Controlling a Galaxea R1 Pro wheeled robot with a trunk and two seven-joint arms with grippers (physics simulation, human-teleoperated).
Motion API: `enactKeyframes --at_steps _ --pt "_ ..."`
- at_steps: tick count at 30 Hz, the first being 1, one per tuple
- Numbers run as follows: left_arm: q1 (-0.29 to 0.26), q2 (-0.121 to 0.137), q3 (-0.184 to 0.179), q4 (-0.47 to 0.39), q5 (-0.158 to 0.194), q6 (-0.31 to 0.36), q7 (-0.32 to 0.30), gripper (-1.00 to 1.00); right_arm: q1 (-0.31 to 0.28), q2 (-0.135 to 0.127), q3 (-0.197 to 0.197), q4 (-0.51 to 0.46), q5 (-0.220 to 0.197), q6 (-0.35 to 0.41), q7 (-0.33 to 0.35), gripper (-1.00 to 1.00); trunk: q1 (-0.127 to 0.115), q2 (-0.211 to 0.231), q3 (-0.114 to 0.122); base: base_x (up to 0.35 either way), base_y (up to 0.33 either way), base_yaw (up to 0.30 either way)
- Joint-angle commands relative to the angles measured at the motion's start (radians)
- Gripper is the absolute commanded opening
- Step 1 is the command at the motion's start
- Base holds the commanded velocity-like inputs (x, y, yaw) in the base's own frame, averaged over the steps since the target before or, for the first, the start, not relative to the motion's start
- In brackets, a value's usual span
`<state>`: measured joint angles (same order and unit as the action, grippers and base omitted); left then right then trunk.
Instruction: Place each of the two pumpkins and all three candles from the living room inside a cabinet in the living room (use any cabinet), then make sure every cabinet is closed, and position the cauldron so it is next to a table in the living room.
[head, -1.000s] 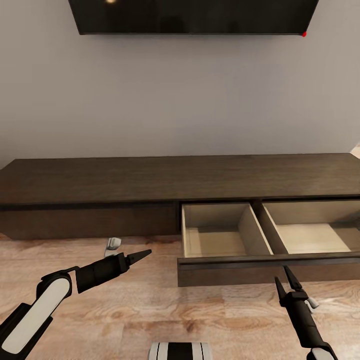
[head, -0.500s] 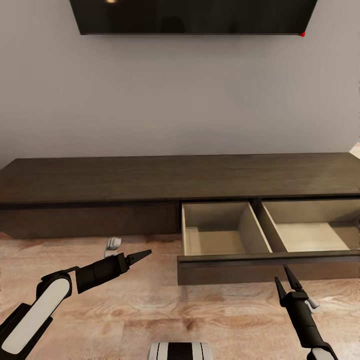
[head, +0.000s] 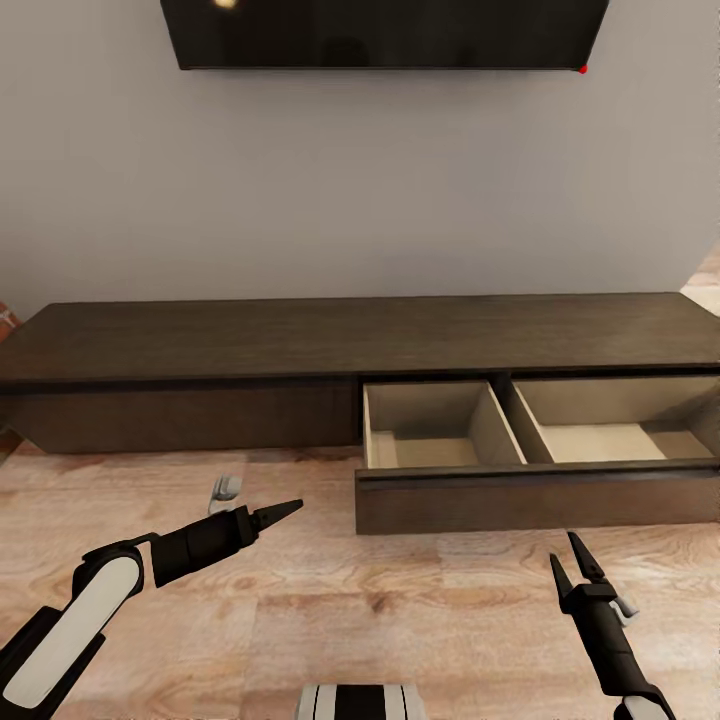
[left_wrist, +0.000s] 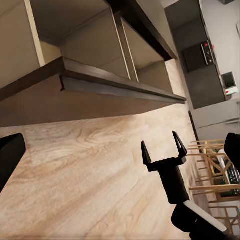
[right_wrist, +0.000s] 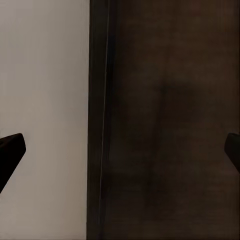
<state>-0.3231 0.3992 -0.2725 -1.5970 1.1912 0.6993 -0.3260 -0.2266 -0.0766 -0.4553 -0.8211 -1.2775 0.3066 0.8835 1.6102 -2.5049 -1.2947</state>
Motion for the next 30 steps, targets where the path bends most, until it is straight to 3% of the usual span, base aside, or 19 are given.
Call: enactKeyframes --at_steps 1,8,15,21,23,26,30 --pt "-0.001 0.0 -0.001 0.0 0.004 0.003 -0.001 1.0 0.0 0.0 0.0 0.0 -0.009 0.009 0.002 1.0 0.0 0.0 -0.001 -0.055 0.0 0.0" --pt "-0.001 0.0 -0.001 0.001 0.004 0.003 -0.001 1.0 0.0 -0.007 0.0 0.0 -0.008 0.009 -0.001 1.0 0.0 0.0 -0.001 -0.017 0.0 0.0" --pt "-0.001 0.0 0.001 0.001 0.004 0.004 0.001 1.0 0.0 -0.011 0.0 0.0 -0.008 0.009 -0.008 1.0 -0.003 0.001 0.026 -0.001 0.0 0.0" --pt "-0.001 0.0 0.001 0.001 0.004 0.005 0.002 1.0 0.0 -0.053 -0.002 -0.002 -0.009 0.014 -0.097 1.0 -0.006 0.003 0.05 0.0 0.0 0.0" --pt "-0.001 0.001 0.001 0.002 0.004 0.005 0.002 1.0 0.001 -0.079 -0.003 -0.003 -0.01 0.055 -0.144 1.0 -0.007 0.003 0.057 0.0 0.0 0.0" --pt "-0.001 0.001 0.001 0.002 0.004 0.005 0.002 1.0 0.001 -0.128 -0.007 -0.01 -0.009 0.225 -0.223 1.0 -0.008 0.004 0.069 0.0 0.0 0.0" --pt "-0.001 0.0 0.001 0.002 0.004 0.005 0.002 1.0 0.002 -0.178 -0.009 -0.02 -0.008 0.355 -0.281 1.0 -0.01 0.005 0.084 0.0 0.0 0.0"
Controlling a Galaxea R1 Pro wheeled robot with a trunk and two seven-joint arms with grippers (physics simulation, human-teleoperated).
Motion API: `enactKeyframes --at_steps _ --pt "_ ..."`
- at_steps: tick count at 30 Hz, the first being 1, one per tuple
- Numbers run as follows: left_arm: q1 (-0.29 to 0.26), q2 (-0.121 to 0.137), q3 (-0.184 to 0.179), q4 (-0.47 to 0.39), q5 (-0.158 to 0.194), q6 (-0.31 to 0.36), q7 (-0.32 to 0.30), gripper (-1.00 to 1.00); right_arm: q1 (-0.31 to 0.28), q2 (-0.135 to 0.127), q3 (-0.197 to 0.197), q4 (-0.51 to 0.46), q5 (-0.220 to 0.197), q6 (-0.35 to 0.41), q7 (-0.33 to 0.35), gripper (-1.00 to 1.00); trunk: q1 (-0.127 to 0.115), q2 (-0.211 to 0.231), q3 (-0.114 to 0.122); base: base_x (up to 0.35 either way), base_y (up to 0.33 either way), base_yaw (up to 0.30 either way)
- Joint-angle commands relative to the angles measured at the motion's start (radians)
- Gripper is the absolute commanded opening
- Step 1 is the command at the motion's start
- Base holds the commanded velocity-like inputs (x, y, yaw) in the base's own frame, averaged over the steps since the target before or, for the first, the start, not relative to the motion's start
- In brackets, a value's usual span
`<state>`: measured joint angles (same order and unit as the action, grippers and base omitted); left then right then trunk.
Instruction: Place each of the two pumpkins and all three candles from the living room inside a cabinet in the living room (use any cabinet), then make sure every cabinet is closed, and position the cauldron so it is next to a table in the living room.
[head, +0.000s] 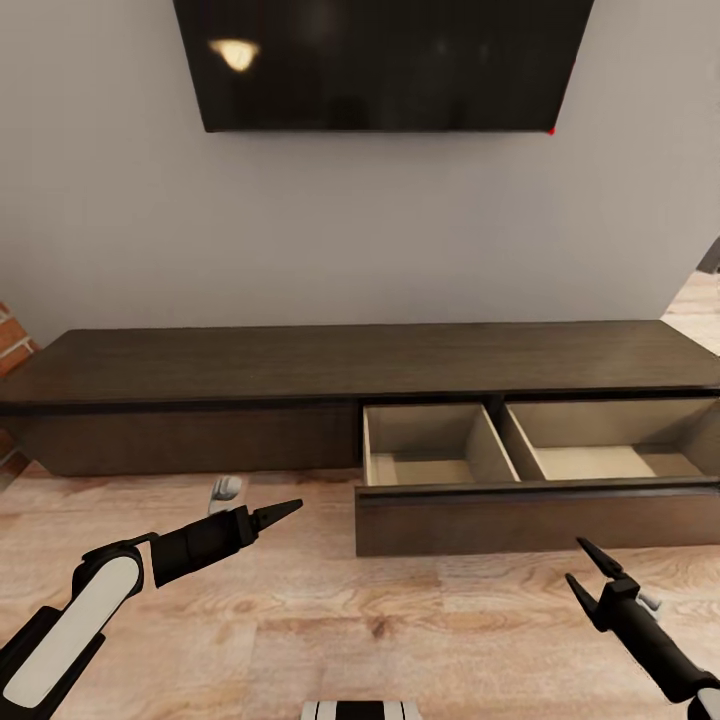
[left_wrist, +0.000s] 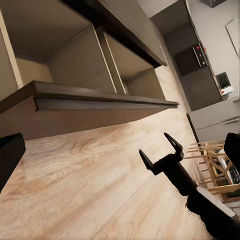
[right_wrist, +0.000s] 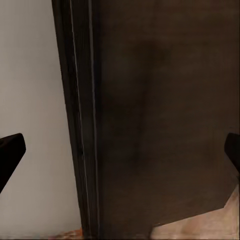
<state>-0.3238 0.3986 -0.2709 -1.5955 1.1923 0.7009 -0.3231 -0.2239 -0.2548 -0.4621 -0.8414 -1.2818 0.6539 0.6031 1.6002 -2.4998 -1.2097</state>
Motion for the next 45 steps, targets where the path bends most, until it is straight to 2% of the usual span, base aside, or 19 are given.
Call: enactKeyframes --at_steps 1,6,12,14,17,19,20,21,22,25,32,35,40,45 --pt "-0.001 0.0 -0.001 0.0 0.003 0.003 -0.001 1.0 0.0 -0.008 -0.001 -0.008 0.0 0.024 -0.008 1.0 -0.004 0.006 0.003 0.0 0.0 0.0" --pt "-0.001 0.001 -0.001 0.0 0.004 0.003 -0.001 1.0 0.001 -0.027 0.007 -0.057 0.007 0.049 -0.055 1.0 -0.023 0.041 0.018 0.0 0.0 0.0" --pt "-0.001 0.0 -0.001 0.0 0.004 0.003 -0.001 1.0 0.003 -0.034 0.023 -0.13 0.013 0.06 -0.104 1.0 -0.046 0.083 0.037 0.0 0.0 0.0" --pt "-0.001 0.0 -0.001 0.0 0.003 0.003 -0.001 1.0 0.003 -0.035 0.033 -0.172 0.023 0.061 -0.155 1.0 -0.054 0.097 0.043 0.0 0.0 0.0" --pt "-0.001 0.0 -0.001 0.0 0.003 0.003 -0.001 1.0 0.007 -0.033 0.072 -0.319 0.039 0.062 -0.311 1.0 -0.065 0.118 0.053 0.0 0.0 0.0" --pt "-0.001 0.0 -0.001 0.0 0.003 0.003 -0.001 1.0 0.009 -0.033 0.089 -0.367 0.041 0.064 -0.381 1.0 -0.073 0.132 0.059 0.0 0.0 0.0" --pt "-0.001 0.0 -0.001 0.0 0.003 0.003 -0.001 1.0 0.01 -0.033 0.106 -0.409 0.04 0.079 -0.468 1.0 -0.077 0.139 0.062 0.0 0.0 0.0" --pt "-0.001 0.0 -0.001 0.0 0.003 0.003 -0.001 1.0 0.01 -0.032 0.114 -0.426 0.04 0.091 -0.509 1.0 -0.08 0.146 0.065 0.0 0.0 0.0" --pt "-0.001 0.001 -0.001 0.0 0.003 0.003 0.0 1.0 0.01 -0.03 0.125 -0.451 0.039 0.12 -0.583 1.0 -0.084 0.153 0.068 0.0 0.0 0.0" --pt "-0.001 0.0 -0.001 0.0 0.003 0.003 0.001 1.0 0.007 -0.027 0.141 -0.492 0.039 0.163 -0.676 1.0 -0.096 0.174 0.078 0.0 0.0 0.0" --pt "-0.001 0.0 -0.001 0.001 0.003 0.003 0.001 1.0 0.003 -0.021 0.171 -0.598 0.029 0.192 -0.747 1.0 -0.123 0.223 0.1 0.0 0.0 0.0" --pt "-0.001 0.0 -0.001 0.001 0.003 0.003 0.001 1.0 0.003 -0.02 0.177 -0.605 0.029 0.194 -0.749 1.0 -0.134 0.244 0.109 0.0 0.0 0.0" --pt "-0.001 0.0 -0.001 0.002 0.003 0.003 0.002 1.0 0.004 -0.021 0.224 -0.611 0.032 0.196 -0.749 1.0 -0.153 0.279 0.125 0.0 0.0 0.0" --pt "-0.001 0.0 -0.001 0.002 0.003 0.003 0.002 1.0 0.003 -0.023 0.238 -0.612 0.033 0.198 -0.748 1.0 -0.172 0.314 0.14 0.0 0.0 0.0"
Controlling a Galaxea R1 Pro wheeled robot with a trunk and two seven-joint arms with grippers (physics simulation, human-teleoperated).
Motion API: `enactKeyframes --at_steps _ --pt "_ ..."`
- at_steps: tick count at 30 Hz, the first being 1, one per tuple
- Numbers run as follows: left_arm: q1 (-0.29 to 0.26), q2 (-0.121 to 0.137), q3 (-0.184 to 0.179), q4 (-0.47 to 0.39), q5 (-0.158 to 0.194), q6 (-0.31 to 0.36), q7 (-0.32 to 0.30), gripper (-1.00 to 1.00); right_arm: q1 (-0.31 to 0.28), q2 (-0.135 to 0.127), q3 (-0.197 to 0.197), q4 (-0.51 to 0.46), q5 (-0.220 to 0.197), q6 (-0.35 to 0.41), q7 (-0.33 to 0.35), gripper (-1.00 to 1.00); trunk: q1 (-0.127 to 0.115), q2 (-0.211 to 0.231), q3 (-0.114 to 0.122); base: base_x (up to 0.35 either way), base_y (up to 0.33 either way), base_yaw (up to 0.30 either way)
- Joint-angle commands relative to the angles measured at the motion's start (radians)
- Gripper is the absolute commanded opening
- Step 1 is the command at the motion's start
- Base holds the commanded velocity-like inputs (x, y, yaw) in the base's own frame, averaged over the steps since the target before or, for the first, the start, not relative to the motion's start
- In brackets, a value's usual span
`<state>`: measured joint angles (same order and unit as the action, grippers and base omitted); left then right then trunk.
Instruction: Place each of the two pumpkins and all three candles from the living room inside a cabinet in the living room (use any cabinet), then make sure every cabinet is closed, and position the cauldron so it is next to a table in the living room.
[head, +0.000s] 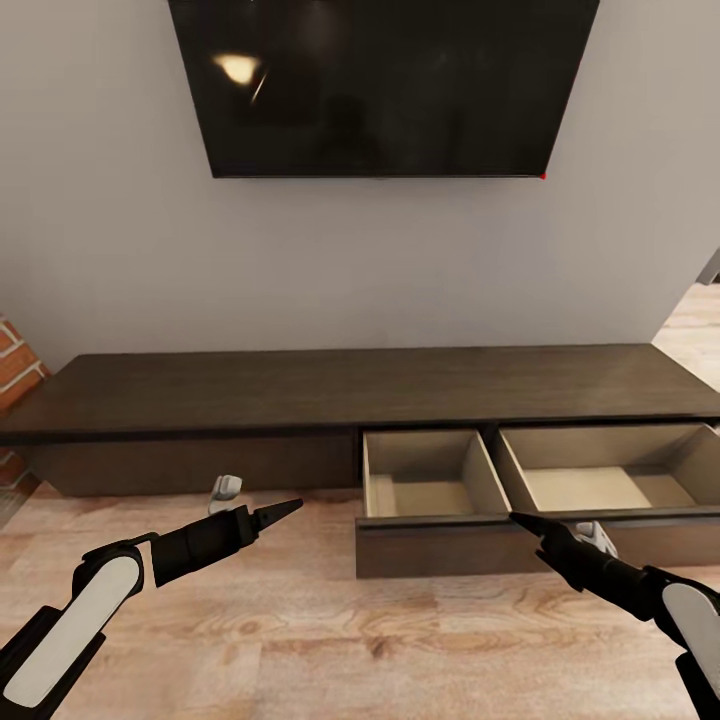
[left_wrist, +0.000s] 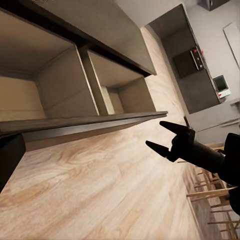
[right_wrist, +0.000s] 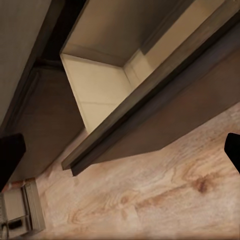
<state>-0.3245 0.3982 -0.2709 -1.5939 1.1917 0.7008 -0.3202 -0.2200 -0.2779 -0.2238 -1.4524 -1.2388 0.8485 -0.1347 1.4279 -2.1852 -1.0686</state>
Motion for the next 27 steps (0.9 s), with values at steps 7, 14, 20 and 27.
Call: enactKeyframes --at_steps 7,14,20,27 --pt "-0.001 0.001 -0.001 0.0 0.003 0.002 0.0 1.0 0.0 0.001 0.004 -0.002 -0.01 0.003 -0.005 1.0 -0.027 0.049 0.021 0.0 0.0 0.0" --pt "-0.001 0.001 -0.001 0.0 0.004 0.002 -0.001 1.0 0.0 0.002 0.019 -0.002 -0.009 0.002 -0.005 1.0 -0.039 0.07 0.031 0.0 0.0 0.0" --pt "-0.001 0.001 -0.001 0.0 0.004 0.002 -0.001 1.0 -0.001 0.002 0.022 -0.001 -0.008 0.001 -0.005 1.0 -0.039 0.07 0.034 -0.019 0.0 -0.07" --pt "-0.001 0.001 -0.001 0.0 0.004 0.002 -0.002 1.0 0.0 0.002 0.022 0.0 -0.009 0.0 -0.005 1.0 -0.039 0.07 0.042 -0.239 0.0 -0.186"
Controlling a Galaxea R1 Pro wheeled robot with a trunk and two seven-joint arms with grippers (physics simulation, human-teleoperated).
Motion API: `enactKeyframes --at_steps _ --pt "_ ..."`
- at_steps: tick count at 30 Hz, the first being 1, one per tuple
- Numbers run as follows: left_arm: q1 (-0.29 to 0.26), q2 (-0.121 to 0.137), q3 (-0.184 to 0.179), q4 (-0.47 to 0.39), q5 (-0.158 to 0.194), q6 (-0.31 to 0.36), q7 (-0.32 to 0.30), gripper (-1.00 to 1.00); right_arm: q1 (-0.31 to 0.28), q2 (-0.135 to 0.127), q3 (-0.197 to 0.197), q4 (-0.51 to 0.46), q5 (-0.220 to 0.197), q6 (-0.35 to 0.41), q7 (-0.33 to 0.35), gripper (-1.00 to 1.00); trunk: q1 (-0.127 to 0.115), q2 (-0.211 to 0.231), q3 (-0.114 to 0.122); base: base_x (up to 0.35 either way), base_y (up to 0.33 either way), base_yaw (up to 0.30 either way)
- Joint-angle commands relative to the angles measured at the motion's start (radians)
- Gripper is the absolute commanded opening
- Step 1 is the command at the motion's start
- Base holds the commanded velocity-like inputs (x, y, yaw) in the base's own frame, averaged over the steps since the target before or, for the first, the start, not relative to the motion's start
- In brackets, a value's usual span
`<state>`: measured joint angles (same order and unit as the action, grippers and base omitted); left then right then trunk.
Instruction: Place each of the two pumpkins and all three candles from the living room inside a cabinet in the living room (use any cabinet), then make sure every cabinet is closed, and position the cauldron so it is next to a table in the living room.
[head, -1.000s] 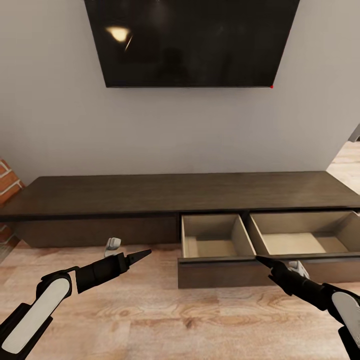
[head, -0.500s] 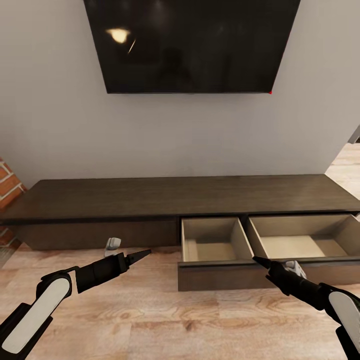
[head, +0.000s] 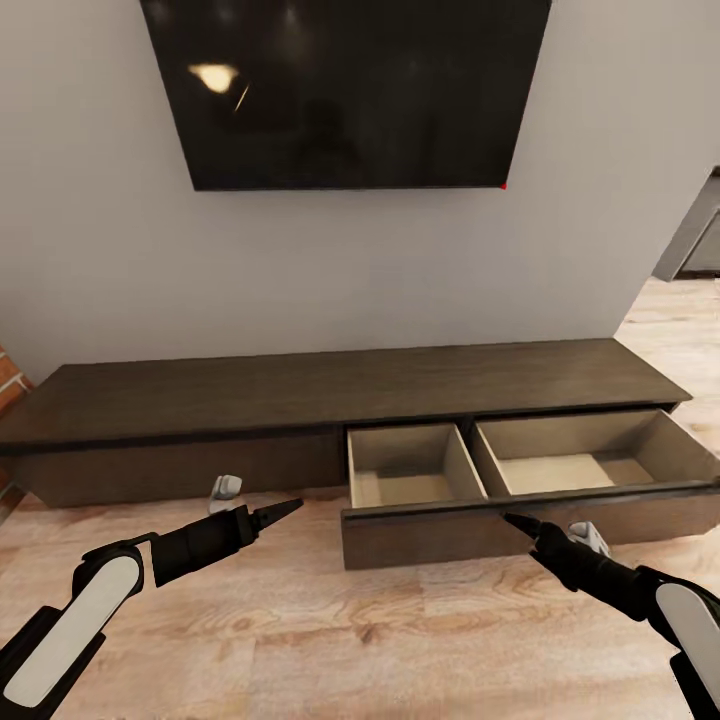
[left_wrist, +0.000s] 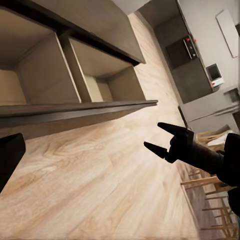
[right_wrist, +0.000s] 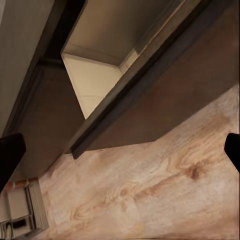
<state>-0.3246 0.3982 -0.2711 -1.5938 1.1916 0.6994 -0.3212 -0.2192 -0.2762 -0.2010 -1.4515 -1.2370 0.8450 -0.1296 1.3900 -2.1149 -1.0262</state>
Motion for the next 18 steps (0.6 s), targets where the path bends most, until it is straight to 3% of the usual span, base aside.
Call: enactKeyframes --at_steps 1,18 --pt "-0.001 0.001 0.0 0.0 0.004 0.003 0.0 1.0 -0.001 0.0 -0.001 -0.001 -0.011 0.004 -0.01 1.0 -0.001 0.0 0.001 -0.311 0.0 -0.206" --pt "-0.001 0.001 0.001 0.001 0.002 0.002 0.007 1.0 -0.001 0.0 -0.001 0.002 -0.004 -0.001 -0.02 1.0 -0.001 0.0 0.023 -0.306 0.0 -0.212"
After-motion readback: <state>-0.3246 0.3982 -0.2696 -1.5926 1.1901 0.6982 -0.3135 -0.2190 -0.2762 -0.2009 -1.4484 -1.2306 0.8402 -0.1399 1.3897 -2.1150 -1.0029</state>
